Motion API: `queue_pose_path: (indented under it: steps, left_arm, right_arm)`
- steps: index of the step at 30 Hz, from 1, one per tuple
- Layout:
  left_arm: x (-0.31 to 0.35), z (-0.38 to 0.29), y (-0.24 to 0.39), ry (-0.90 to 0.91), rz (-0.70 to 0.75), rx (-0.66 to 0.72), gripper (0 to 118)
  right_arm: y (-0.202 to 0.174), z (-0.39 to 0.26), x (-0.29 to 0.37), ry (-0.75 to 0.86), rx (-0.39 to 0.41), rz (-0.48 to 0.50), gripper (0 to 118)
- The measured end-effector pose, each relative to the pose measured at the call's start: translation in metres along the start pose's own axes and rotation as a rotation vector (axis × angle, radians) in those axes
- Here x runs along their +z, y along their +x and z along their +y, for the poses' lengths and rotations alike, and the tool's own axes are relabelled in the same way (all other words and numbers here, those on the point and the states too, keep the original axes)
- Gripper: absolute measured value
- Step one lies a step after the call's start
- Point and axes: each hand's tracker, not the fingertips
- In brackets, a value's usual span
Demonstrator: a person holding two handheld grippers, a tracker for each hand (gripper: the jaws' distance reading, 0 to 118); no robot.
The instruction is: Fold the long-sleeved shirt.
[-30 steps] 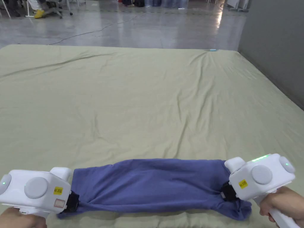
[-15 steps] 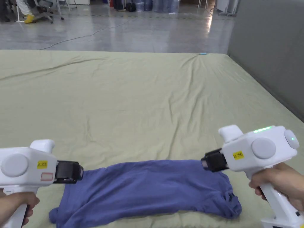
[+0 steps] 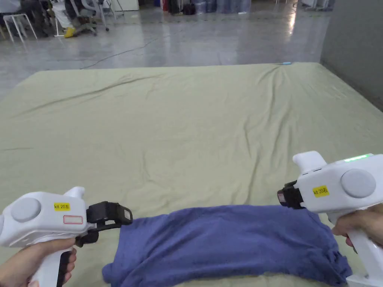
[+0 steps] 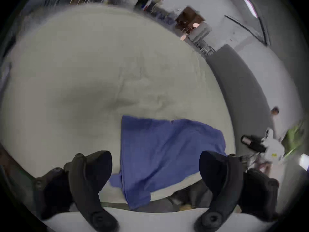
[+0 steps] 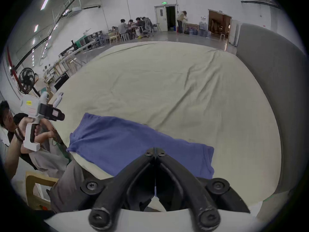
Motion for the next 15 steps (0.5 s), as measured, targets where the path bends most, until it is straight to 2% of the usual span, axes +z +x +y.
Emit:
queue_pose_path:
  steps: [2, 4, 8, 10, 12, 15]
  left_arm:
    - [-0.012, -0.007, -0.028, 0.001, -0.025, 0.072, 105]
    - [-0.024, -0.011, -0.052, -0.015, -0.047, 0.075, 105]
    - [-0.055, -0.023, -0.073, -0.121, -0.29, 0.231, 104]
    - [-0.069, -0.026, -0.059, -0.098, -0.365, 0.152, 105]
    - [-0.085, -0.025, -0.048, -0.118, -0.328, 0.105, 109]
    - [-0.096, -0.012, -0.048, -0.139, -0.37, 0.087, 111]
  right_arm:
    - [-0.003, 0.0, -0.006, -0.01, 0.006, 0.005, 0]
    - [-0.009, 0.0, -0.013, -0.028, 0.014, 0.008, 0]
    - [-0.016, 0.001, -0.021, -0.046, 0.032, 0.012, 0]
    - [-0.016, 0.001, -0.023, -0.051, 0.032, 0.014, 0]
    - [-0.019, 0.002, -0.025, -0.054, 0.03, 0.015, 0]
    - [-0.02, 0.002, -0.026, -0.056, 0.027, 0.018, 0]
